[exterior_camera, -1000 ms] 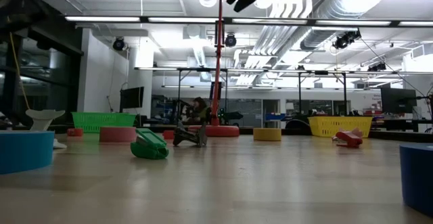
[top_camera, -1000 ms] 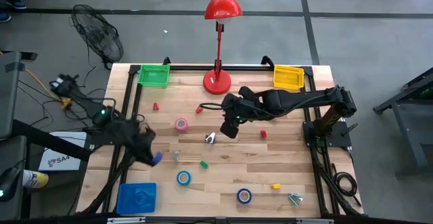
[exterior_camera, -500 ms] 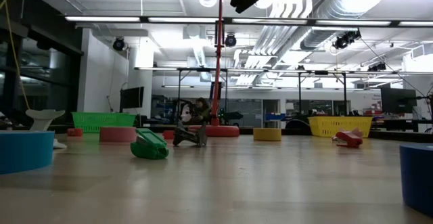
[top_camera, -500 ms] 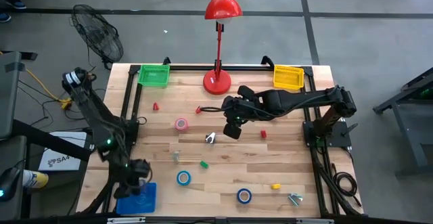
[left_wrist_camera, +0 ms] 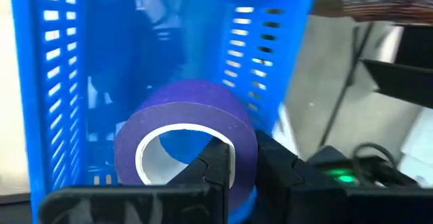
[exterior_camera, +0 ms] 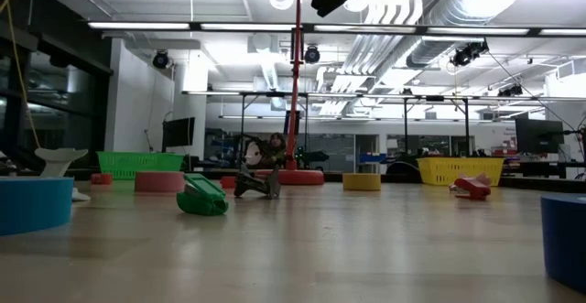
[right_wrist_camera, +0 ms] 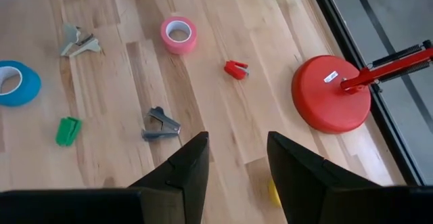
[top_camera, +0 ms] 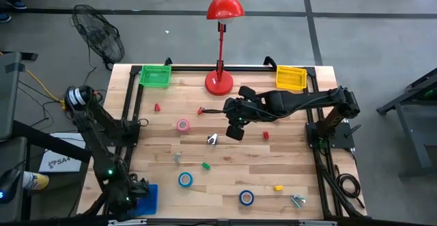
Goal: Pick and place Stapler, Stapler remover, tape
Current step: Put the purple tape into the blue basket
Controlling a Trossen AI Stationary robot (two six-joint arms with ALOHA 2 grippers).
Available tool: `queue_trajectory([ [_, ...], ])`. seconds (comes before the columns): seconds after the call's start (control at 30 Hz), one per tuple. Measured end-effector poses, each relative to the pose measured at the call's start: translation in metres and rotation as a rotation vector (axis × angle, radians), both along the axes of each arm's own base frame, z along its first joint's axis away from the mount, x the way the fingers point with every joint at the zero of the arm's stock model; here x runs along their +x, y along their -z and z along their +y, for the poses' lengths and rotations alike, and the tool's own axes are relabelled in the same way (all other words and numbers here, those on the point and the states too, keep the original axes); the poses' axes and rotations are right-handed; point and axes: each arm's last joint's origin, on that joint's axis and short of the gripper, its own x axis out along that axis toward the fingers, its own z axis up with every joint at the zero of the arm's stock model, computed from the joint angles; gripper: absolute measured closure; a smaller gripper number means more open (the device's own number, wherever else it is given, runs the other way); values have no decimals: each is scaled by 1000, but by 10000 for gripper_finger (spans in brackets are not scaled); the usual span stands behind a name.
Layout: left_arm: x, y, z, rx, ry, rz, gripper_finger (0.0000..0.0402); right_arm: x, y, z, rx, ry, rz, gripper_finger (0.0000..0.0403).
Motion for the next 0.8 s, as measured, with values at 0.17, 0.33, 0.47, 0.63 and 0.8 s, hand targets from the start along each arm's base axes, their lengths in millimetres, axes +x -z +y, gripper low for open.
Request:
queue_trajectory([
  [0.17, 1, 17, -2, 83, -24, 52, 358, 0, 0, 0, -5, 0, -2, 261],
  [0.33, 0, 23, -1, 129, -31, 103, 351, 1, -1, 0, -9, -5, -6, 261],
  [0.47, -1, 25, -1, 128, -1, 134, 359, 1, -1, 0, -9, -5, -6, 261],
  [0.63, -2, 25, -1, 123, 25, 160, 343, 1, -1, 0, -8, -5, -6, 261],
  [0.8, -2, 24, -1, 111, 53, 152, 305, 1, 0, 0, -8, -5, -6, 261],
])
